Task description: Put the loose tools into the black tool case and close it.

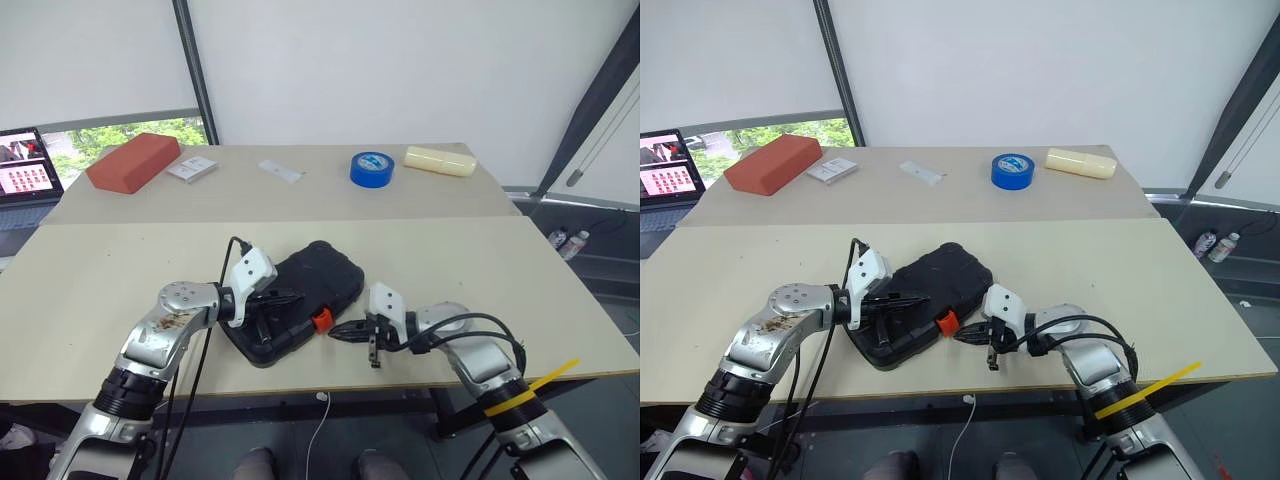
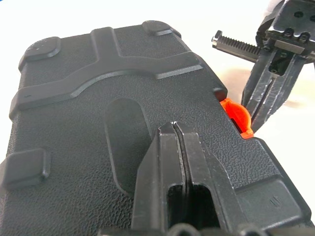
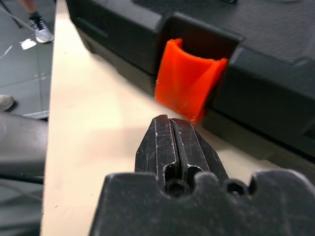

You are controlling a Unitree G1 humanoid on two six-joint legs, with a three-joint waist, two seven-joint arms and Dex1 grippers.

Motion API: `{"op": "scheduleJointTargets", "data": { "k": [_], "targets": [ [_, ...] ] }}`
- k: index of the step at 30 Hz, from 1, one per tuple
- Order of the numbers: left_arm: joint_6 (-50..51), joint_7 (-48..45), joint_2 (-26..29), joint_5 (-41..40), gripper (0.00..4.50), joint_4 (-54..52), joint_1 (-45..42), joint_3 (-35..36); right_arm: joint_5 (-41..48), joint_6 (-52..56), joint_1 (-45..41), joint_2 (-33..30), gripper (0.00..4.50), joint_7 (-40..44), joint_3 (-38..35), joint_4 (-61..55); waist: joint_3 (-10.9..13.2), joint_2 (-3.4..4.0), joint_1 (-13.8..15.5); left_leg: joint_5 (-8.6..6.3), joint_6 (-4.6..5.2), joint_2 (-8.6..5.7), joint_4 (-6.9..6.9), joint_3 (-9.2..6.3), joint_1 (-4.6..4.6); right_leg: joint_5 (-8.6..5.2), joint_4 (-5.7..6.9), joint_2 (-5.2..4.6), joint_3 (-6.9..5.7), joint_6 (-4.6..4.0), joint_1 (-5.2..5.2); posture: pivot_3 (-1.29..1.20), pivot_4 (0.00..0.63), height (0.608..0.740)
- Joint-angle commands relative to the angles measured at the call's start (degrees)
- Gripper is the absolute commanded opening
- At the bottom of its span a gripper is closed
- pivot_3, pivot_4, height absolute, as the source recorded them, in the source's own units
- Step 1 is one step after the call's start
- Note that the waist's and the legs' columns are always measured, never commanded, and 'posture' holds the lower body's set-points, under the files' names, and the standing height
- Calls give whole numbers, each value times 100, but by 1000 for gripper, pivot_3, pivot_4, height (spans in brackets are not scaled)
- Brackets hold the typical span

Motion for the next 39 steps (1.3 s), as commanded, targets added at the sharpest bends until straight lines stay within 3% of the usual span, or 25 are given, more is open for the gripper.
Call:
{"op": "scheduleJointTargets", "data": {
  "k": [1, 10, 17, 26, 39],
  "targets": [
    [351, 64, 16, 252, 49, 424, 295, -330, 16, -141, -180, 158, 0, -184, -156, 21, 0, 0, -3, 0, 0, 0, 0, 0, -1, 0, -1, 0, 0, 0, 0, 0, 150, 740],
    [563, 94, 50, 248, 49, 388, 319, -396, 151, 106, -314, 478, 0, -279, -181, -94, 0, 0, -18, 0, 0, 0, -1, -1, 0, 2, 0, 1, 0, 1, -2, 0, 150, 740],
    [629, 133, 62, 224, 49, 321, 374, -386, 152, 519, -208, 83, 0, -35, -171, -522, 0, 0, -33, 0, -1, 0, -1, -2, 0, 2, 0, 0, 0, 0, -3, 0, 150, 740],
    [623, 133, 52, 228, 49, 337, 366, -394, 272, 517, -139, 40, 0, -91, -218, -648, 0, 0, -33, -1, -1, 0, -6, -2, 0, 2, -11, 0, 0, 0, -3, 0, 150, 740],
    [705, 142, 21, 199, 49, 356, 369, -428, 151, 339, -349, 513, 0, -284, -167, -171, -1, -2, -119, -1, -2, 0, -16, -4, 7, 3, -14, 1, 0, -2, -2, 0, 150, 740]
  ]
}}
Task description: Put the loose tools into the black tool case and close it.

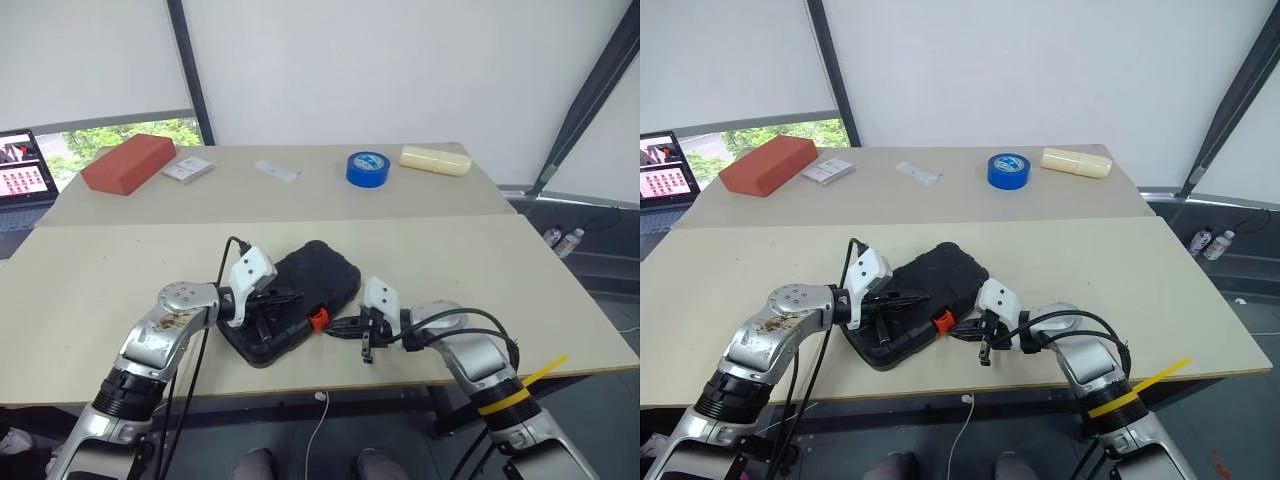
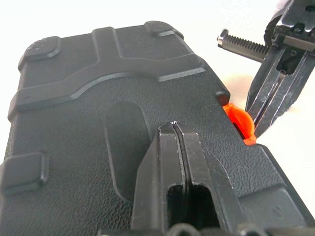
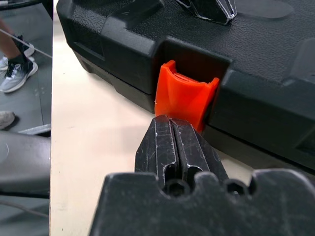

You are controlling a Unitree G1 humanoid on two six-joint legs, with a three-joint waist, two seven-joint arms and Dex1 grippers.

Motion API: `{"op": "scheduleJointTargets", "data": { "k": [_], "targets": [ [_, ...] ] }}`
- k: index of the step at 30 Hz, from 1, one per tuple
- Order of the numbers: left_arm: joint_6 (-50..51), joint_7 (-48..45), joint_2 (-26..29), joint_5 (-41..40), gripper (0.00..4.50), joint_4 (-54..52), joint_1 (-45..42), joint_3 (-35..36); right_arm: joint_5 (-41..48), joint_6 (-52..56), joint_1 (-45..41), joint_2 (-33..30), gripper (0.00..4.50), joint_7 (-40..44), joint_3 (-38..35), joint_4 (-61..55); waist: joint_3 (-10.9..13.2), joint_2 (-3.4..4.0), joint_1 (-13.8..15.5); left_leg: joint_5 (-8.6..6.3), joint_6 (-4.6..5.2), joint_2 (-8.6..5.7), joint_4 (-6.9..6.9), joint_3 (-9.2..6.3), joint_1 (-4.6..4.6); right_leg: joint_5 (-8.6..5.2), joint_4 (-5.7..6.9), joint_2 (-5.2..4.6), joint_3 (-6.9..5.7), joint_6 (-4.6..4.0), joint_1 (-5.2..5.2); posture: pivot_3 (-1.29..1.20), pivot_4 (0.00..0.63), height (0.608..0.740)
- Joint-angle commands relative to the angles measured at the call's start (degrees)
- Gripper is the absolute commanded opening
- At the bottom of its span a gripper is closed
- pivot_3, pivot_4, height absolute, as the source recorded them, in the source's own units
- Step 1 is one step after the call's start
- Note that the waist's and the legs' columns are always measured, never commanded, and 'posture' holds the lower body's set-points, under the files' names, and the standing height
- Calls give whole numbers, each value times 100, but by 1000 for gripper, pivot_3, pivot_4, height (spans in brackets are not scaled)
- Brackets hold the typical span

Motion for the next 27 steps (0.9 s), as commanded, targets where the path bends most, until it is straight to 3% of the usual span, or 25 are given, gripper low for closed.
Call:
{"op": "scheduleJointTargets", "data": {
  "k": [1, 14, 18, 19, 23, 27],
  "targets": [
    [516, -8, 12, 206, 49, 446, 357, -437, 11, -218, -296, 242, 0, -239, -116, 45, -1, -2, -40, 0, 0, 0, -4, -1, 4, 0, 0, 1, 0, -1, 1, 0, 150, 740],
    [469, 5, 27, 127, 49, 515, 470, -305, 170, -540, -469, 568, 0, -276, -405, 265, 0, -3, -70, 0, 0, -3, -17, -5, 12, 3, -1, 2, 1, -5, -1, 0, 150, 740],
    [-244, 9, -162, -161, 49, 479, 658, 300, 218, -499, -229, 303, 0, 19, -400, 46, 1, -2, -83, 0, 0, -3, -20, -3, 10, 4, -1, 1, 3, -6, -6, 0, 150, 740],
    [-462, -51, -183, -266, 286, 417, 743, 493, 285, -458, -139, 191, 0, 115, -436, -33, 2, 0, -85, 0, 0, -3, -23, -3, 10, 4, -1, 1, 3, -6, -5, 0, 150, 740],
    [-1551, -574, -119, -856, 1445, -38, 1341, 1475, 558, -838, 235, -406, 1039, 617, -806, -187, 4, 0, -72, 1, 4, -3, -33, 0, -20, 3, -1, 3, 6, -8, -15, 0, 150, 740],
    [-1941, -676, 156, -1244, 2966, -441, 2000, 2447, 682, -1632, 419, -876, 2496, 980, -1264, 119, 21, -19, -51, -17, 12, -3, -36, 2, -37, -17, -9, 3, 6, -9, -28, 0, 150, 740]
  ]
}}
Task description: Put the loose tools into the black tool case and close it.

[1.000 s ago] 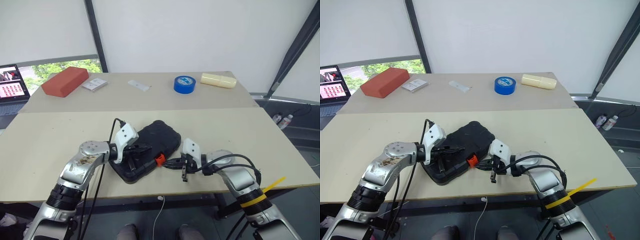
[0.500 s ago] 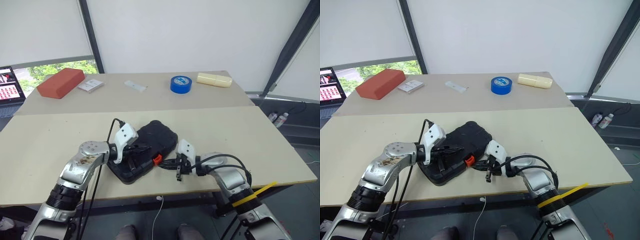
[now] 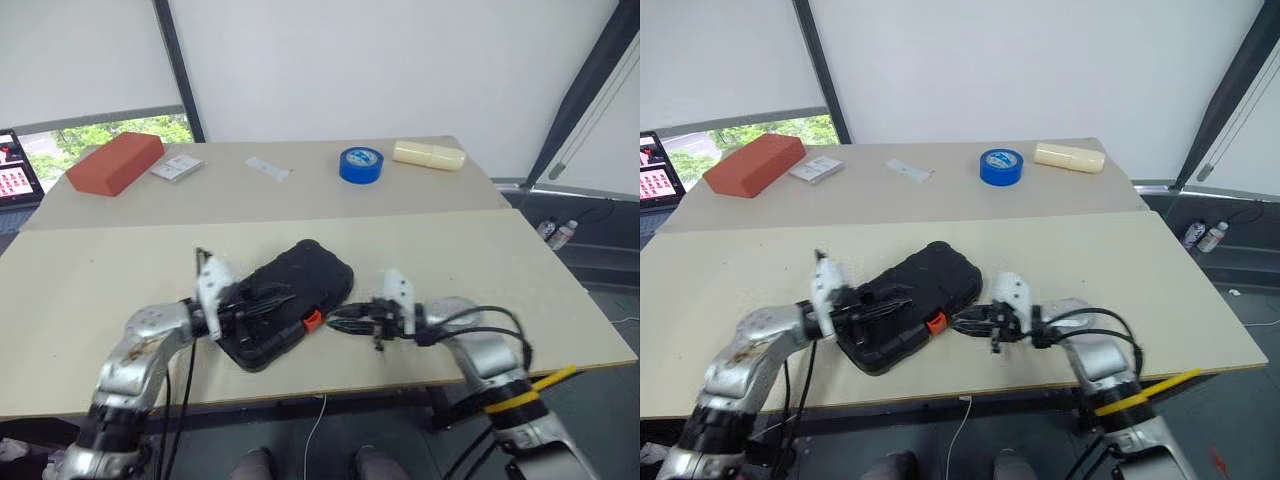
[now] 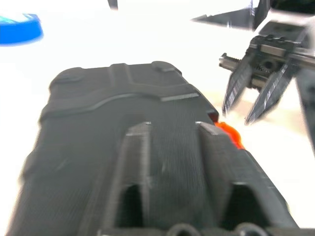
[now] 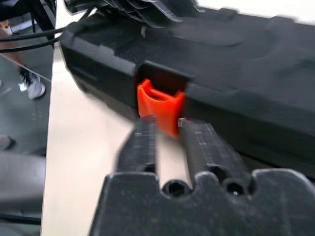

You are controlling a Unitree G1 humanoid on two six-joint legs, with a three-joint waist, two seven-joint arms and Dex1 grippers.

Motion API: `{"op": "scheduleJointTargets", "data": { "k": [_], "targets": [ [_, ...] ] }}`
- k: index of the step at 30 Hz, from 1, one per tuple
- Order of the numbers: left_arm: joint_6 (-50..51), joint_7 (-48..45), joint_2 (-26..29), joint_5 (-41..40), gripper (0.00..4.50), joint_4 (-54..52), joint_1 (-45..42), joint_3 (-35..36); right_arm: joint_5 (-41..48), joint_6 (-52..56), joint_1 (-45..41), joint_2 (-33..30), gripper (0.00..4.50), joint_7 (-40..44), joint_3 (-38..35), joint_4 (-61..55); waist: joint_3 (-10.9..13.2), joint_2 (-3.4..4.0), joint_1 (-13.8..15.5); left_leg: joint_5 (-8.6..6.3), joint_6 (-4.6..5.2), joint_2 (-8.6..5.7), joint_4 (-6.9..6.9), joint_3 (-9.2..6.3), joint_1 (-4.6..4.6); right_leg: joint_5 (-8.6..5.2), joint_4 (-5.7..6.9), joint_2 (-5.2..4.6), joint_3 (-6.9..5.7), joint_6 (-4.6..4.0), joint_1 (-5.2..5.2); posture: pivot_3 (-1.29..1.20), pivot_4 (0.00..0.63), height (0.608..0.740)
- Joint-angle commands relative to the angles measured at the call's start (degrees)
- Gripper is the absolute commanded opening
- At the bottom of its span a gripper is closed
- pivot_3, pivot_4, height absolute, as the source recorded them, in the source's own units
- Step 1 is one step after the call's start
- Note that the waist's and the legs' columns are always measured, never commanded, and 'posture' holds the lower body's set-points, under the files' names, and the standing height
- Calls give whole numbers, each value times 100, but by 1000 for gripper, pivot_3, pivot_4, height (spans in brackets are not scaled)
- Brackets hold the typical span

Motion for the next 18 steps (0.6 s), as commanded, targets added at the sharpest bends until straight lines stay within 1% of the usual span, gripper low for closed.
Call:
{"op": "scheduleJointTargets", "data": {
  "k": [1, 2, 3, 4, 5, 6, 9, 12, 13, 18],
  "targets": [
    [-265, -47, 318, -300, 3285, -329, 634, 935, 236, -957, 52, -298, 2759, 365, -540, 262, 8, -6, -14, 0, 2, 0, 1, 0, -11, -1, 1, 0, 0, 0, -11, 0, 150, 740],
    [-217, -29, 397, -378, 3700, -417, 828, 1135, 249, -1141, 56, -378, 3149, 444, -638, 391, 20, -10, -10, 3, 7, 1, 1, 1, -32, 4, 3, 1, 3, 7, -37, 0, 150, 740],
    [-258, 28, 459, -385, 3924, -486, 1068, 1388, 251, -1384, 46, -479, 3428, 523, -743, 578, 27, -15, -5, 14, 26, 0, 4, 1, -63, 23, 3, 2, 3, 30, -61, 0, 150, 740],
    [-247, 18, 537, -418, 4351, -544, 1367, 1657, 260, -1613, 13, -577, 3831, 613, -849, 795, 39, -26, 3, 15, 26, 0, 7, 1, -70, 23, 4, 2, 3, 29, -66, 0, 150, 740],
    [-245, 57, 578, -415, 4500, -594, 1631, 1889, 272, -1778, -15, -667, 4160, 688, -938, 994, 49, -37, 5, 14, 26, -1, 8, 1, -73, 24, 0, 2, 3, 28, -68, 0, 150, 740],
    [-266, 122, 587, -390, 4500, -631, 1848, 2081, 271, -2008, -50, -728, 4468, 753, -1020, 1189, 57, -45, 9, 11, 27, -1, 8, 2, -74, 25, -4, 0, 4, 26, -66, 0, 150, 740],
    [-691, 226, 549, -67, 4500, -526, 2573, 2617, 180, -2643, -164, -950, 4468, 912, -1194, 1762, 75, -59, 16, 6, 27, -4, 9, 7, -74, 21, -10, -7, 3, 16, -65, 0, 150, 740],
    [-1054, 401, 477, 272, 4500, -395, 3176, 2946, 110, -3030, -297, -1102, 4468, 913, -1318, 2214, 81, -67, 15, 0, 18, -4, 12, 7, -74, 3, -10, -10, 3, -19, -68, 0, 150, 740],
    [-1144, 510, 454, 360, 4500, -347, 3248, 2993, 83, -3145, -309, -1133, 4468, 906, -1320, 2311, 82, -66, 12, -19, -12, -4, 12, 10, -74, 6, -11, -13, 3, -24, -69, 0, 150, 740],
    [-1344, 746, 420, 422, 4500, -264, 3218, 3004, 65, -3341, -318, -1106, 4468, 810, -1306, 2500, 84, -70, 56, -22, -17, -6, 23, 10, -71, 5, -9, -17, 1, -21, -72, 0, 150, 740]
  ]
}}
